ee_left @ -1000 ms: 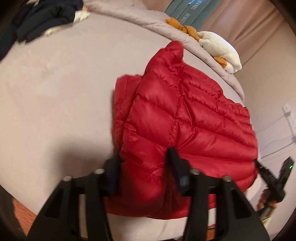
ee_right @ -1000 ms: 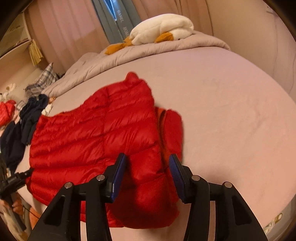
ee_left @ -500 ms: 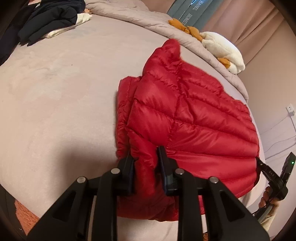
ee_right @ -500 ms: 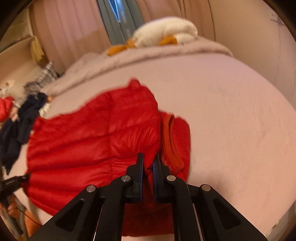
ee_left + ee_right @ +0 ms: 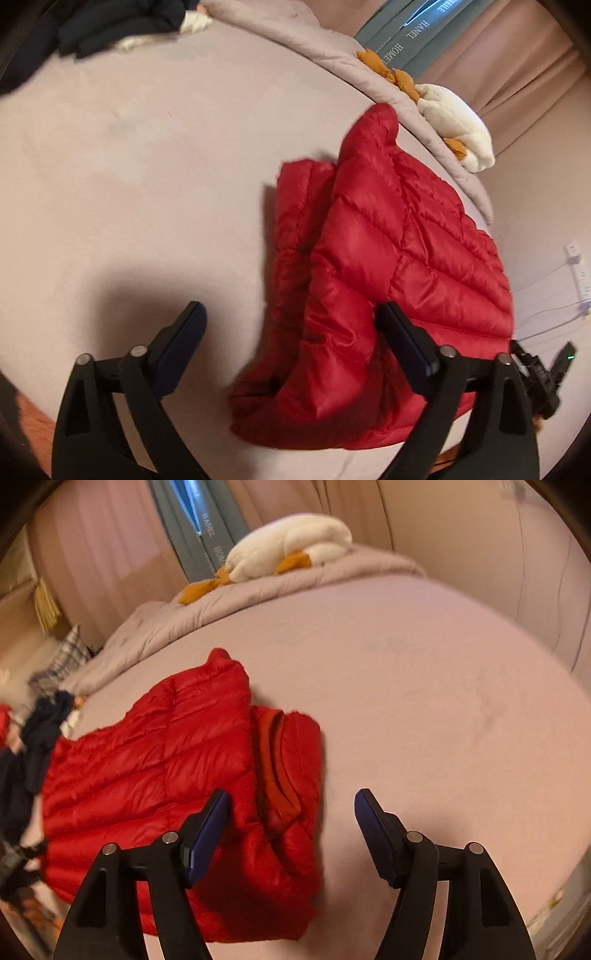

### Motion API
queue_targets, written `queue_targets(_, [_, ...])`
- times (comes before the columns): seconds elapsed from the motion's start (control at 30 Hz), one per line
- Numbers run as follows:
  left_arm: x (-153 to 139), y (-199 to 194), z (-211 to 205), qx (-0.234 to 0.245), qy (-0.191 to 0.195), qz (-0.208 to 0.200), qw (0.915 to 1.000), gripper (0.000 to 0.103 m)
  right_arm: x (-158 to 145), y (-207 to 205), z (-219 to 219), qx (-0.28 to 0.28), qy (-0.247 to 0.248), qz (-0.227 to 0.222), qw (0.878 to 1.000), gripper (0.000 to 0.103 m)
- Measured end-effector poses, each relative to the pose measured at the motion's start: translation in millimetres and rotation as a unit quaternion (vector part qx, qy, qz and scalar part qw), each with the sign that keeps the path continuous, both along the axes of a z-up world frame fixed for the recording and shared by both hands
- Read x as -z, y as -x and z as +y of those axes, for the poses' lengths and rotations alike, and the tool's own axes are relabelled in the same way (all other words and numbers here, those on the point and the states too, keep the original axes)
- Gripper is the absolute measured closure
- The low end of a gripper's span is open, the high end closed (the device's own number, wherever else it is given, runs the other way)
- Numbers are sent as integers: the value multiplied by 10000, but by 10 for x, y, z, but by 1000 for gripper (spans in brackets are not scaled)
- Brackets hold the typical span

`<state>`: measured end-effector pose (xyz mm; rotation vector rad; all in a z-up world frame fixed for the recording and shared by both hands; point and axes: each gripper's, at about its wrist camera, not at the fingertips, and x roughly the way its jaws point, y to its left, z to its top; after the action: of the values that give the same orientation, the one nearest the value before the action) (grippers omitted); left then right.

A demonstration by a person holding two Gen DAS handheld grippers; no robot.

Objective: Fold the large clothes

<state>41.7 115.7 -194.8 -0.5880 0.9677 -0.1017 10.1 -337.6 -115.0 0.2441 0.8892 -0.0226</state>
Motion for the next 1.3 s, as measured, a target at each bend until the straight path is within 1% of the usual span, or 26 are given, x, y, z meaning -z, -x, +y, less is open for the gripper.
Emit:
queue_targets(0.07, [62,-49,-82,123,39,71,9999,4,76,-21,-74,-111,-446,93,9989,33])
queue_targets(0.1, [51,-63,-128,173,5,20,9998,3,135,-35,-84,-293,-677,154,9972,33])
queue_targets(0.13, [42,-84,-174,273,-12,-15,9996,3,177,-59,-87,-374,-775,183,9961,33])
queue_targets(0.23, [53,-185,-299,595,216,46,9980,7,362,-163,-73,-586,-1171,415,9905,33])
queue_targets(0.27, [62,-216,-329,636,295,73,9975,12,411,-195,-58,-689,-1353,489,9872,33])
queue_targets(0.33, [71,-260,-368,659,382,95,9971,24,500,-239,-37,-788,-1537,590,9832,33])
queue_targets(0.4, [74,-285,-392,711,585,97,9957,48,561,-274,-23,-870,-1735,623,9790,33])
queue_targets(0.43, [71,-291,-399,703,715,118,9949,54,590,-289,-8,-904,-1849,634,9765,34])
queue_targets(0.47, [49,-287,-414,698,775,103,9945,65,597,-283,9,-949,-1901,644,9750,38])
queue_targets(0.5, [20,-270,-429,681,750,84,9948,72,607,-285,44,-1022,-1979,649,9727,47])
queue_targets(0.53, [-42,-252,-462,650,637,50,9958,74,607,-276,72,-1079,-2067,652,9703,57])
queue_targets(0.57, [-97,-234,-493,625,545,15,9966,77,596,-265,98,-1135,-2096,638,9691,61])
queue_targets(0.6, [-166,-208,-533,596,435,-36,9973,79,552,-237,131,-1175,-2022,616,9703,68])
queue_targets(0.63, [-251,-171,-562,547,326,-97,9979,80,486,-206,170,-1179,-1894,577,9731,73])
queue_targets(0.7, [-412,-104,-584,494,170,-272,9983,81,344,-166,231,-1193,-1760,450,9761,77])
queue_targets(0.77, [-600,-10,-570,437,84,-477,9979,81,177,-111,316,-1263,-1645,258,9779,78])
queue_targets(0.87, [-810,80,-540,398,-9,-633,9972,81,-90,4,460,-1477,-1647,-70,9752,79])
queue_targets(0.97, [-983,214,-518,350,-251,-866,9953,81,-339,111,631,-1716,-1597,-370,9714,79])
queue_targets(1.07, [-1084,357,-463,301,-336,-1029,9937,82,-544,163,819,-1921,-1460,-625,9684,79])
queue_targets(1.13, [-1114,421,-414,244,-406,-1106,9927,81,-623,160,897,-2008,-1407,-728,9667,79])
queue_targets(1.3, [-1232,547,-285,93,-514,-1302,9901,81,-710,82,919,-2175,-1395,-892,9619,79])
